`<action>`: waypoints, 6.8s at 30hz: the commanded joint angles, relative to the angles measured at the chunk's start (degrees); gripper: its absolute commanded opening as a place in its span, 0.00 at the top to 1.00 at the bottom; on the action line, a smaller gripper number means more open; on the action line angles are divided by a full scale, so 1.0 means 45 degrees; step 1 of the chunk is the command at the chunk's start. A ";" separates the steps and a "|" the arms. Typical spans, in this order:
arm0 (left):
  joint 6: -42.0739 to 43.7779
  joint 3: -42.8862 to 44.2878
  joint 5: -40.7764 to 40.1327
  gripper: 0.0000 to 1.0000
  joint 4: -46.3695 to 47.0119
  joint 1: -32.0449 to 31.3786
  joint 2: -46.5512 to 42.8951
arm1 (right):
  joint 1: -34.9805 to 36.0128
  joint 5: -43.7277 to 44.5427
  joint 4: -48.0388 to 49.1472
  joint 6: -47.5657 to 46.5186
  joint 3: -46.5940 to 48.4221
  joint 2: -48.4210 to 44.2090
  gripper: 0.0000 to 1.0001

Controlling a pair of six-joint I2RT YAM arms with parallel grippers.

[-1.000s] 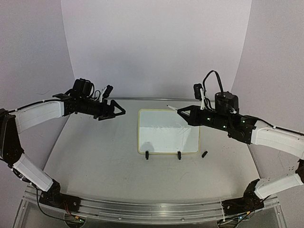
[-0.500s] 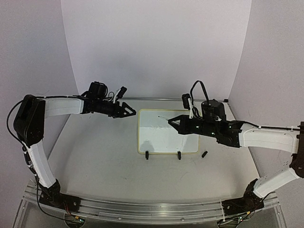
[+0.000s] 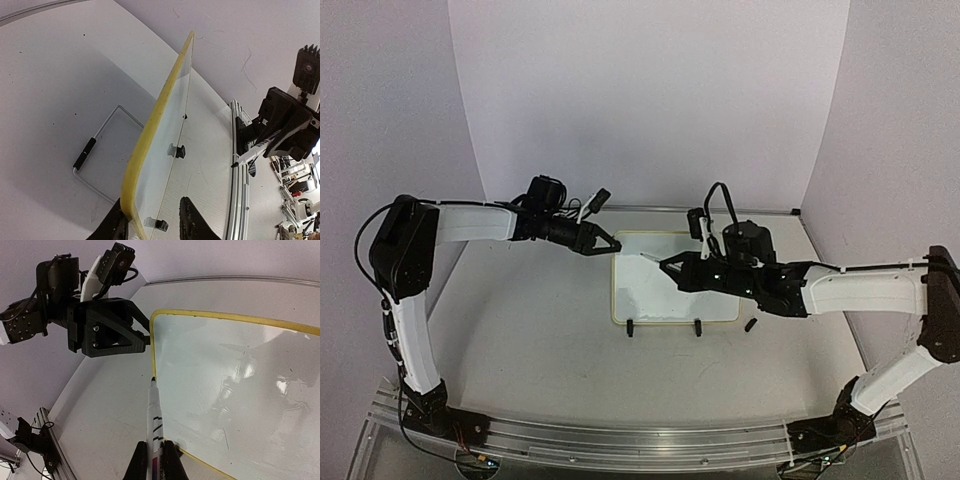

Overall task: Write a sentence on the whiteboard
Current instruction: Hold the whiteboard at the center of the board, then write a sentence on the whiteboard.

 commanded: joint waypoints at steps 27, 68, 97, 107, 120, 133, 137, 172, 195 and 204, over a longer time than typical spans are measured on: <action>0.3420 0.0001 -0.0431 1.00 -0.1773 -0.0155 -0.0095 | 0.0786 0.2213 0.3166 0.0496 0.1256 0.2284 1.00; 0.3655 0.0117 -0.0450 1.00 -0.2106 -0.0191 -0.0242 | 0.0812 0.2095 0.2377 0.0868 0.1927 0.3921 1.00; 0.3970 0.0266 -0.0611 1.00 -0.2511 -0.0192 -0.0340 | 0.1090 0.3070 0.1947 0.1395 0.0398 0.3149 1.00; 0.3998 0.0266 -0.0624 1.00 -0.2550 -0.0191 -0.0368 | 0.1114 0.3739 0.1917 0.1286 0.0334 0.2823 1.00; 0.4069 0.0325 -0.0754 1.00 -0.2688 -0.0190 -0.0369 | 0.1180 0.3330 0.2905 0.0758 -0.0384 0.1176 1.00; 0.4124 0.0322 -0.0764 1.00 -0.2747 -0.0191 -0.0401 | 0.1167 0.3697 0.3059 0.0271 0.0676 0.2143 1.00; 0.4133 0.0323 -0.0767 1.00 -0.2748 -0.0200 -0.0397 | 0.1173 0.3847 0.3150 0.0199 0.0819 0.2283 1.00; 0.4612 0.0286 -0.0927 1.00 -0.3019 -0.0309 -0.0524 | 0.1114 0.3967 0.1927 0.0472 0.1737 0.3851 1.00; 0.4600 0.0305 -0.0989 1.00 -0.3023 -0.0308 -0.0580 | 0.1197 0.3698 0.1771 0.1289 0.0616 0.3800 1.00; 0.4594 0.0316 -0.1051 1.00 -0.3054 -0.0317 -0.0560 | 0.1195 0.4543 0.1601 0.1352 0.0334 0.3202 1.00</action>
